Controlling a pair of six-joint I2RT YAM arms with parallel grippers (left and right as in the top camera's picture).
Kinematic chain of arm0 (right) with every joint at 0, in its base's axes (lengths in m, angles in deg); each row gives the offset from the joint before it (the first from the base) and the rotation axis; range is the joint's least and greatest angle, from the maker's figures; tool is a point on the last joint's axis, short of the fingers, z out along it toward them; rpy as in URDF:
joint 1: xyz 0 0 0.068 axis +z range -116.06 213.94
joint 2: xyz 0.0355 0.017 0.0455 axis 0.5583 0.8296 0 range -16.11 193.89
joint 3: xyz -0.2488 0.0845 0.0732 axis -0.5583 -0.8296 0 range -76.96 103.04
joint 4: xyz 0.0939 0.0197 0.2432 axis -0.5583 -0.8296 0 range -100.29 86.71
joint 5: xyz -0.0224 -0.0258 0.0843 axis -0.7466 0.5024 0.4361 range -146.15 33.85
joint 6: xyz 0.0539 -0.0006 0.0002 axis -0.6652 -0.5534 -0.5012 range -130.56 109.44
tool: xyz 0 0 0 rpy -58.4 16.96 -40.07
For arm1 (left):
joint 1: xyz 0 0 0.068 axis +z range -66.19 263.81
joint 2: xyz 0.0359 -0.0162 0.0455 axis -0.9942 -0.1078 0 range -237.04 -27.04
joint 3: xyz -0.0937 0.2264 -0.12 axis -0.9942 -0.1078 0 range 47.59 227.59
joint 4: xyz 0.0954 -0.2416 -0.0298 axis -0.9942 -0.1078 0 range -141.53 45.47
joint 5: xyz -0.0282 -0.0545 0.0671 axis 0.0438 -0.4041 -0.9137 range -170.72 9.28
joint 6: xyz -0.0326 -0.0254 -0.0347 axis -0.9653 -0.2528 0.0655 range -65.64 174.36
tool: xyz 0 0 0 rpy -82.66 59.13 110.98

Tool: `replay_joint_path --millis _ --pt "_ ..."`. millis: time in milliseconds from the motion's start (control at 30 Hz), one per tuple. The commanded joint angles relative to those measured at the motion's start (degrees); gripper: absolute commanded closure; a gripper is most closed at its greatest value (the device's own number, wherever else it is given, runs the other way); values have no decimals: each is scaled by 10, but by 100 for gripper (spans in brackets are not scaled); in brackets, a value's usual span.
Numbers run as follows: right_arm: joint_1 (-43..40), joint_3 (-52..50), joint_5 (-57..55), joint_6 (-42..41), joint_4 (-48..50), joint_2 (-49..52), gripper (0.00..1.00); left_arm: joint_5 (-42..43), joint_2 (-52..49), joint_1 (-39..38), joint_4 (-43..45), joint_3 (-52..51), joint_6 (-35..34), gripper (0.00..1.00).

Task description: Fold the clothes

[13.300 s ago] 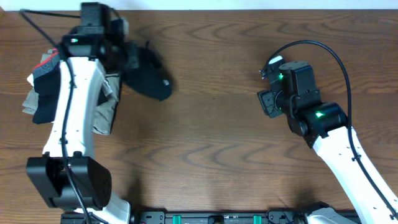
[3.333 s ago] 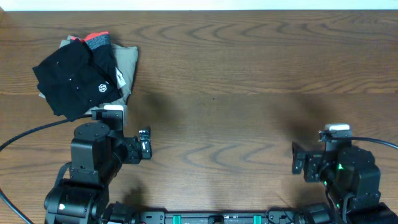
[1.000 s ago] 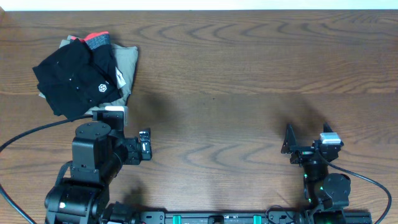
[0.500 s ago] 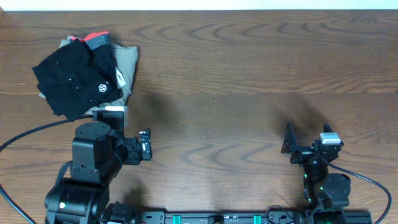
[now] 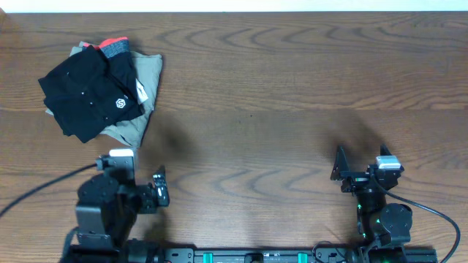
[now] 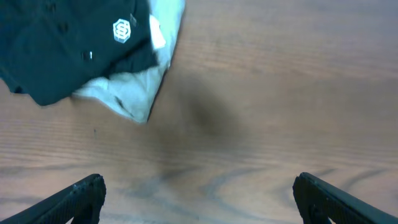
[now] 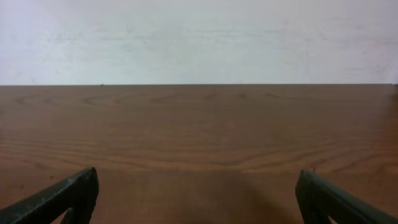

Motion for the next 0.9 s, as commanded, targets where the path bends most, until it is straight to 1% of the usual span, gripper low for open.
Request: replay_joint_path --millis 0,200,367,500,567,633,667,733,800,833,867 --pt "-6 -1 2 7 -2 -4 1 -7 57 12 19 -79 33 2" --pt "-6 -1 2 7 -2 -4 1 -6 160 25 141 -221 33 2" --pt "-6 -1 2 7 -2 -4 1 -7 216 47 254 -309 33 2" --pt "-6 -1 2 7 -2 -4 1 -7 252 58 379 -373 33 2" --pt "-6 -1 2 7 -2 -4 1 -7 252 62 451 -401 34 2" --pt "-6 -1 2 7 -3 -4 1 -6 252 62 501 -422 49 2" --pt "-6 -1 2 7 -2 -4 1 1 252 62 516 -429 58 2" --pt "-6 -1 2 7 -2 -4 1 3 252 62 511 -428 83 2" --pt "-6 -1 2 7 -2 -4 1 3 252 62 498 -428 83 2" --pt "-6 -1 2 7 -2 -4 1 3 252 62 480 -428 75 2" --pt "-6 -1 2 7 -2 -4 1 5 251 62 483 -428 66 2"
